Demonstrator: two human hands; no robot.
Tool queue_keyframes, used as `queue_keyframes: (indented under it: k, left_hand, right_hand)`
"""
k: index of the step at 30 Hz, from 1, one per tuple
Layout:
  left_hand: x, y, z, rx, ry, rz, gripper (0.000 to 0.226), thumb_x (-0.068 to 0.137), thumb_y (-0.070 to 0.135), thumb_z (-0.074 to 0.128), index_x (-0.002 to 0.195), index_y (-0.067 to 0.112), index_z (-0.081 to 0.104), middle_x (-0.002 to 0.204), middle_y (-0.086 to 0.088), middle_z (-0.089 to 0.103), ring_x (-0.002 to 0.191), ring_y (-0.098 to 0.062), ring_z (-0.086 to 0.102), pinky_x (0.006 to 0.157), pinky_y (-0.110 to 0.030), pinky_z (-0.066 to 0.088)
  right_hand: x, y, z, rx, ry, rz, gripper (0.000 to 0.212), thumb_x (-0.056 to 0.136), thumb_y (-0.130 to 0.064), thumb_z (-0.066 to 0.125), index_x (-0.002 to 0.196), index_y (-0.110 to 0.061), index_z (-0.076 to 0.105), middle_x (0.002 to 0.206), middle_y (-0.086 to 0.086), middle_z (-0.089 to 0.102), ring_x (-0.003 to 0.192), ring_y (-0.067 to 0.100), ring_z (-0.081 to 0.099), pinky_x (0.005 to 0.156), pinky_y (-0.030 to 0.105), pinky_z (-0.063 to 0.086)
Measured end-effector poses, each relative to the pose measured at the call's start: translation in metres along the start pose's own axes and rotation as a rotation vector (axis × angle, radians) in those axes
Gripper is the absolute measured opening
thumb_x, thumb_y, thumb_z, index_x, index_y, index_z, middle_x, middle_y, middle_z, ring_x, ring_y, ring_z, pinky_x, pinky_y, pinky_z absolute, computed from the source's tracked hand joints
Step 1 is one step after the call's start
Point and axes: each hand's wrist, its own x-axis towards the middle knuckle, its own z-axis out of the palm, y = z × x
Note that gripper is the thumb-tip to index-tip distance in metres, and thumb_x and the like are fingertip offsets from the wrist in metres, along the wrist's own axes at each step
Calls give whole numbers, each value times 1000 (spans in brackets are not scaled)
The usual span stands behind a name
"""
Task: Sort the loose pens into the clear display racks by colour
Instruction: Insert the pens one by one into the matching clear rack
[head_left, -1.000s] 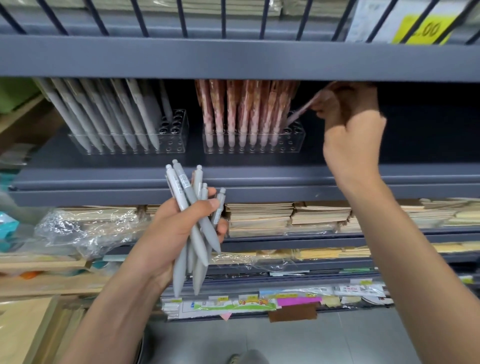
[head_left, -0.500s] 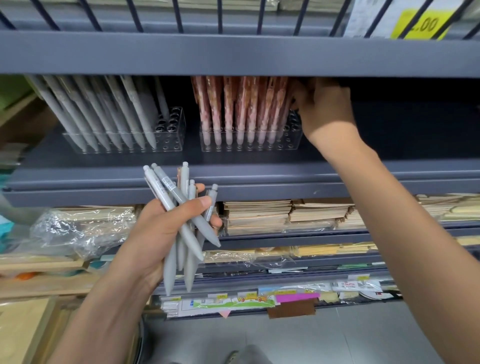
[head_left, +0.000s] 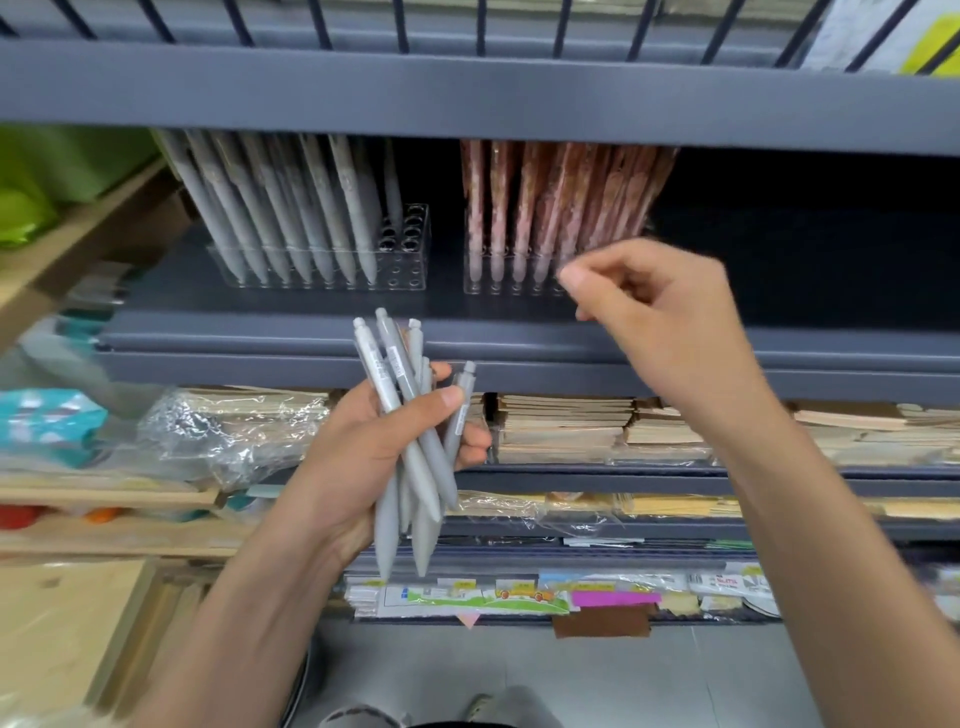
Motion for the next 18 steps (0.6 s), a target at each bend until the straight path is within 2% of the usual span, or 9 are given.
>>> queue_keyframes:
  k: [3, 5, 7, 9, 13, 18]
  left_hand:
    - [-2, 1, -2, 17, -24, 1, 36, 82, 8, 71, 116, 4, 59, 79, -8, 74, 66, -30, 71, 64, -34, 60]
    - [-4, 3, -5, 38, -44, 10, 40, 79, 10, 72, 116, 3, 59, 83, -9, 75, 67, -30, 72, 65, -35, 61]
    - [-6, 6, -9, 63, -58, 18, 43, 79, 10, 73, 119, 1, 59, 88, -10, 76, 71, -30, 73, 67, -36, 61]
    - [-9, 8, -13, 59, -70, 16, 46, 80, 9, 72, 122, -1, 57, 92, -14, 76, 75, -32, 74, 67, -37, 62]
    - [-12, 14, -23, -8, -65, 2, 42, 82, 7, 69, 120, 0, 54, 101, -23, 74, 86, -42, 74, 69, -38, 62]
    - [-12, 23, -41, 28, -161, -24, 28, 85, 5, 66, 110, 1, 54, 109, -29, 71, 97, -46, 71, 77, -40, 61]
  right_hand:
    - [-12, -11, 20, -39, -342, -2, 6, 87, -28, 71, 91, -29, 77, 86, -14, 72, 81, 3, 65, 74, 15, 49]
    - [-14, -15, 28, -1, -454, 3, 9, 87, -26, 71, 94, -24, 77, 87, -13, 71, 83, 0, 65, 74, 13, 47]
    - [-15, -19, 35, 47, -525, 11, 7, 87, -22, 71, 91, -22, 77, 85, -6, 73, 79, 9, 65, 72, 22, 51]
    - [-16, -21, 40, 85, -565, 31, 4, 87, -20, 72, 88, -20, 75, 84, 2, 72, 76, 17, 63, 72, 29, 52]
    - [-15, -22, 45, 247, -570, 78, 3, 86, -12, 71, 89, -11, 72, 77, -7, 70, 73, 2, 61, 70, 16, 50]
    - [-7, -27, 51, 326, -432, 38, 5, 88, -11, 69, 91, -14, 72, 80, 0, 71, 71, 8, 63, 67, 18, 52]
